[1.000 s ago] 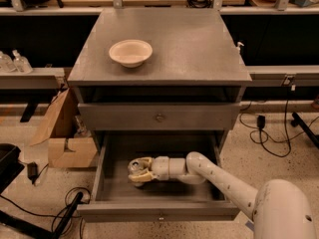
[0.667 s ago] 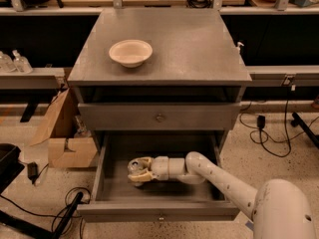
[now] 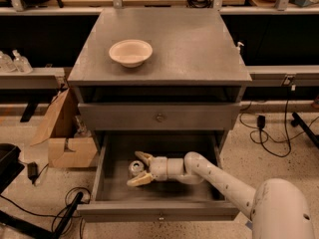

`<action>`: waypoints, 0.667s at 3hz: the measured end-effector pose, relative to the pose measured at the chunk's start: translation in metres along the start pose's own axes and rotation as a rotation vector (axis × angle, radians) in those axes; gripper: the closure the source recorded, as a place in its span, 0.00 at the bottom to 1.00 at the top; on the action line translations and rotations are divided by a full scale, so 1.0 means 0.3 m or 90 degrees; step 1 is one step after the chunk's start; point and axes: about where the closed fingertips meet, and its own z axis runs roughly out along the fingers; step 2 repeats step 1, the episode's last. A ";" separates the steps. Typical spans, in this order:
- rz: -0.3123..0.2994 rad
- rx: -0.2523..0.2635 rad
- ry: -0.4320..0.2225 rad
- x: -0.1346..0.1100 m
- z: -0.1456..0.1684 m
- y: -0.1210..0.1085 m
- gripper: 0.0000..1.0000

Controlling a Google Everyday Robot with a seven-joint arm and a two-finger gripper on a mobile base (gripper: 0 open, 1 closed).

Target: Place 7up can into middle drawer

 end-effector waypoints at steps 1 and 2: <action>0.000 0.000 0.000 0.000 0.001 0.001 0.00; 0.000 0.000 0.000 0.000 0.001 0.001 0.00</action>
Offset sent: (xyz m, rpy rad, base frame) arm 0.0000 0.0000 0.0000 0.0000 0.0000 0.0000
